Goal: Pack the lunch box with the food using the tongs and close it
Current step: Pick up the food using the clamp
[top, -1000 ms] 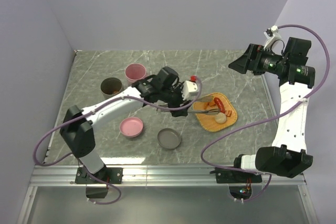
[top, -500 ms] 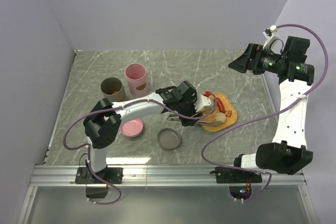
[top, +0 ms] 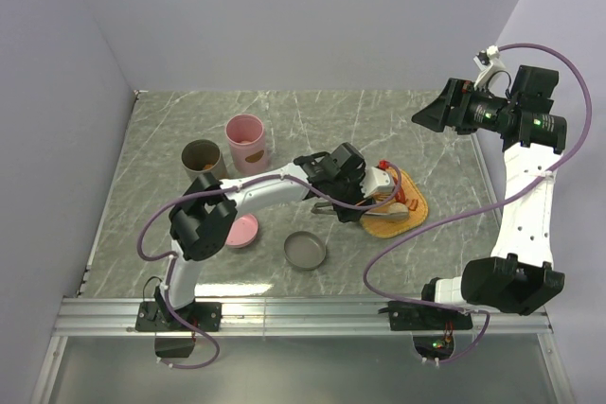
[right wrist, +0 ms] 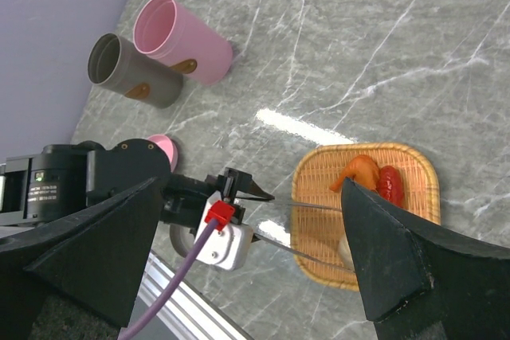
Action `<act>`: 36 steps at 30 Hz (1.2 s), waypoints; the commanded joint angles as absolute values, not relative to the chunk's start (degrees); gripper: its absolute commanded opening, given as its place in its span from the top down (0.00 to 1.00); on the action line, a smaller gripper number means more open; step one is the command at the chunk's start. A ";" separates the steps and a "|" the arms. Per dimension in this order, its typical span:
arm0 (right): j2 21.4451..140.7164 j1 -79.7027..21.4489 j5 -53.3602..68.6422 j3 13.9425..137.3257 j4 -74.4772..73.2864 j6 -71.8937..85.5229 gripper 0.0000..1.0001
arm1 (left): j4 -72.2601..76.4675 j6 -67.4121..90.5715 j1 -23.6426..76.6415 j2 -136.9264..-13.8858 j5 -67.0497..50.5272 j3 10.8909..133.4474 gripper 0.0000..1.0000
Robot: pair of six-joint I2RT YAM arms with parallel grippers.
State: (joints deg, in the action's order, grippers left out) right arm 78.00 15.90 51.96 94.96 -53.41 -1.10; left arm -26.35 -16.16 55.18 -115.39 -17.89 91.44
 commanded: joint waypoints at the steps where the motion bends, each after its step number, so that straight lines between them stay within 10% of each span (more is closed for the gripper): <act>1: 78.31 15.82 52.82 96.86 -53.17 -1.85 0.00 | -25.57 -15.21 55.37 -116.10 -18.72 94.31 0.37; 16: 78.13 15.82 52.91 96.07 -52.74 -1.67 0.00 | -26.28 -14.59 57.13 -117.16 -18.90 94.39 0.39; 36: 76.99 15.82 53.70 96.24 -53.70 -2.20 0.00 | -31.82 -12.04 50.37 -96.61 -22.32 87.11 0.65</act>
